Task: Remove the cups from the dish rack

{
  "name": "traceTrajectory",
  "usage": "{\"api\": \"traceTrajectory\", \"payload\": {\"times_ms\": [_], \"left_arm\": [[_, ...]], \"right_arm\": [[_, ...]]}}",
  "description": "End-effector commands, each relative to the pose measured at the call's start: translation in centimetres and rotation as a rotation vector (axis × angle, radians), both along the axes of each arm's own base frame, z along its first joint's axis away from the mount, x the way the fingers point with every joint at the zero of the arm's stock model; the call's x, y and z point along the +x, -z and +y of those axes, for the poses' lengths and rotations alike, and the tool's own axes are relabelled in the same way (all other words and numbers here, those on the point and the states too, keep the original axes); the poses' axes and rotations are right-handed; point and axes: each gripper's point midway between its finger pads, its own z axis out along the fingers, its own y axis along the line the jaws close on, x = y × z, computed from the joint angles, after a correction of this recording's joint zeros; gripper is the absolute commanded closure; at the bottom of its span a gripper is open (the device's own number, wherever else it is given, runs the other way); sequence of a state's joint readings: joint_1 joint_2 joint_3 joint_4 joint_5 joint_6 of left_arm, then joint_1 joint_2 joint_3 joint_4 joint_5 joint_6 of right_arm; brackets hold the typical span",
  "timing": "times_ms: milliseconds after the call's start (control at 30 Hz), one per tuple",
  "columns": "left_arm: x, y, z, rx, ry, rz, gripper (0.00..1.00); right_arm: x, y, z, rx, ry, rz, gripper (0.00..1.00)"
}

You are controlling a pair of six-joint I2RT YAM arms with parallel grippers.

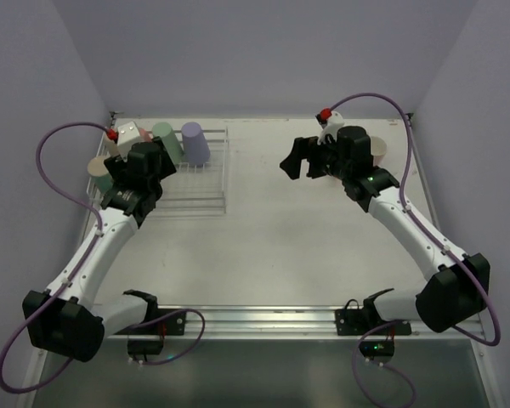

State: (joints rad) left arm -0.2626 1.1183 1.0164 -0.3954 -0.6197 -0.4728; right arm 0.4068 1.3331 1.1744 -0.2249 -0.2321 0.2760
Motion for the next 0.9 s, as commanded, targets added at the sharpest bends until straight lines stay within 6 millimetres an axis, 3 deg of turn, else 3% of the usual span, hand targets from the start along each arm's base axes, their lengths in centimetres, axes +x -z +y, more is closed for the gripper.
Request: {"api": "traceTrajectory", "payload": {"times_ms": [0,200,333,467,867], "left_arm": [[1.3,2.1,2.1,0.006,-0.129,0.013,0.0],[2.2,5.5,3.6,0.023,-0.193,0.078,0.0],[2.9,7.4,6.1,0.059,-0.266,0.104,0.0],[4.1,9.7,6.7,0.039,-0.229,0.117,0.0],[7.2,10.0,7.0,0.044,-0.156,0.07,0.0]], "right_arm": [[-1.1,-5.0,1.3,0.121,-0.074,-0.125,0.01],[-1.8,-4.8,2.5,0.143,-0.126,-0.119,0.01],[-2.0,-4.3,3.3,0.133,-0.15,-0.109,0.01],[-2.7,-4.2,4.2,0.132,-0.192,-0.106,0.01],[-4.1,-4.1,6.8,0.133,-0.306,-0.108,0.01]]}}
